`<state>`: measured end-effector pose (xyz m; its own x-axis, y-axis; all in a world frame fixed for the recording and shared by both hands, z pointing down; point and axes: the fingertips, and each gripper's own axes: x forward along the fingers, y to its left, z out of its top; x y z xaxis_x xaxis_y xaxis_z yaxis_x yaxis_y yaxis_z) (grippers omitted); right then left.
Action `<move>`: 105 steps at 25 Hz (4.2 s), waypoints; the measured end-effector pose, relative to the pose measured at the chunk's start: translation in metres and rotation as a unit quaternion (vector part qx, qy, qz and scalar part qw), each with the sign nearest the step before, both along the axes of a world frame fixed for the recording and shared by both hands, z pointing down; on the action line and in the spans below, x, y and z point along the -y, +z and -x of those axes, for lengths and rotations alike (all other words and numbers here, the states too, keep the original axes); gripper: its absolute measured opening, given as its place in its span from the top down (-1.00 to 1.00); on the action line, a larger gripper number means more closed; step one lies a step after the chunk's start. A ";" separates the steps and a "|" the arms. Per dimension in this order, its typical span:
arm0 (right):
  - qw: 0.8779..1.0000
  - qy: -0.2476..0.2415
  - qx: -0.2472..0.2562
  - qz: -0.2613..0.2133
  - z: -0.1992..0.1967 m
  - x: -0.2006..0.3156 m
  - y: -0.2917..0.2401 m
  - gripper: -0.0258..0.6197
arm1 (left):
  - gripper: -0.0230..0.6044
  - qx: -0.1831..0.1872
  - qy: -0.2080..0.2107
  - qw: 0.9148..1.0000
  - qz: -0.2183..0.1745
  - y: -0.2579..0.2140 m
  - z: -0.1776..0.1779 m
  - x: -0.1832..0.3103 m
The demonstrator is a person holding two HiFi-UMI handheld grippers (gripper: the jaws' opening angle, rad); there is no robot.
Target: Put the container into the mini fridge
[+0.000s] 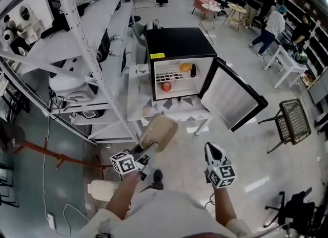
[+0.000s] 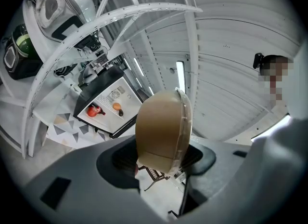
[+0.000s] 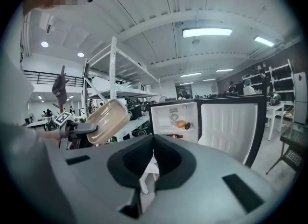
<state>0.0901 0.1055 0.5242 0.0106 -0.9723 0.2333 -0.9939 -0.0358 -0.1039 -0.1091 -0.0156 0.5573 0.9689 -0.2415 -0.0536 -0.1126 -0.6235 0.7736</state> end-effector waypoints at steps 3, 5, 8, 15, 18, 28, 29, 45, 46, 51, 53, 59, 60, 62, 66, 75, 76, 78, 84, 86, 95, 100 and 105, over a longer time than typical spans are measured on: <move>1.000 0.010 -0.002 0.005 -0.003 0.024 -0.002 0.90 | 0.20 0.000 0.008 1.000 0.004 0.001 -0.004 0.027; 1.000 0.014 -0.004 0.006 -0.003 0.039 -0.003 0.90 | 0.20 0.000 0.013 1.000 0.008 0.003 -0.005 0.043; 1.000 0.017 -0.008 0.008 -0.002 0.061 -0.003 0.90 | 0.20 0.000 0.021 1.000 0.011 0.005 -0.007 0.065; 1.000 0.025 -0.016 0.009 -0.002 0.097 -0.003 0.90 | 0.20 0.002 0.031 0.999 0.019 0.017 -0.010 0.104; 0.999 0.030 -0.016 0.010 -0.008 0.106 -0.002 0.90 | 0.20 0.002 0.033 0.999 0.025 0.020 -0.015 0.114; 1.000 0.022 -0.012 0.009 -0.041 0.136 0.002 0.90 | 0.20 0.014 0.023 0.999 0.030 0.025 -0.043 0.139; 1.000 0.018 -0.011 0.009 -0.047 0.140 0.003 0.90 | 0.20 0.015 0.018 0.999 0.030 0.026 -0.046 0.143; 0.998 -0.070 0.001 0.005 -0.146 0.218 0.009 0.90 | 0.20 0.021 -0.081 0.995 0.047 0.028 -0.128 0.179; 0.997 -0.077 0.002 0.005 -0.150 0.222 0.010 0.90 | 0.20 0.021 -0.087 0.995 0.051 0.028 -0.133 0.181; 0.993 -0.119 0.000 0.008 -0.165 0.241 0.014 0.90 | 0.20 0.031 -0.124 0.989 0.072 0.039 -0.152 0.190; 0.991 -0.134 0.001 0.009 -0.172 0.247 0.015 0.90 | 0.20 0.026 -0.145 0.985 0.088 0.041 -0.159 0.196; 0.983 -0.183 -0.012 0.007 -0.182 0.261 0.014 0.90 | 0.20 0.003 -0.194 0.972 0.129 0.055 -0.181 0.211; 0.982 -0.189 -0.015 0.007 -0.183 0.263 0.015 0.90 | 0.20 -0.002 -0.200 0.970 0.137 0.058 -0.184 0.213; 0.980 -0.200 -0.019 0.006 -0.185 0.267 0.016 0.90 | 0.20 -0.007 -0.211 0.966 0.150 0.064 -0.190 0.215; 0.978 -0.209 -0.018 0.005 -0.191 0.277 0.021 0.90 | 0.20 -0.012 -0.224 0.959 0.173 0.075 -0.202 0.222; 0.976 -0.218 -0.020 0.015 -0.190 0.298 0.030 0.90 | 0.20 -0.049 -0.257 0.931 0.254 0.105 -0.222 0.266; 0.976 -0.217 -0.021 0.017 -0.190 0.301 0.031 0.90 | 0.20 -0.058 -0.264 0.924 0.270 0.111 -0.223 0.273; 0.977 -0.213 -0.023 0.019 -0.191 0.307 0.030 0.90 | 0.20 -0.068 -0.271 0.915 0.292 0.122 -0.228 0.287; 0.978 -0.206 -0.036 0.023 -0.195 0.328 0.025 0.90 | 0.20 -0.064 -0.275 0.907 0.314 0.144 -0.250 0.330; 0.978 -0.204 -0.037 0.025 -0.195 0.333 0.024 0.90 | 0.20 -0.070 -0.281 0.901 0.324 0.152 -0.255 0.343; 0.977 -0.207 -0.046 0.032 -0.186 0.347 0.024 0.90 | 0.20 -0.135 -0.276 0.870 0.387 0.175 -0.270 0.380; 0.975 -0.212 -0.053 0.037 -0.183 0.349 0.025 0.90 | 0.19 -0.144 -0.275 0.867 0.391 0.181 -0.270 0.390; 0.974 -0.216 -0.056 0.041 -0.179 0.349 0.027 0.90 | 0.04 -0.136 -0.278 0.871 0.382 0.181 -0.269 0.392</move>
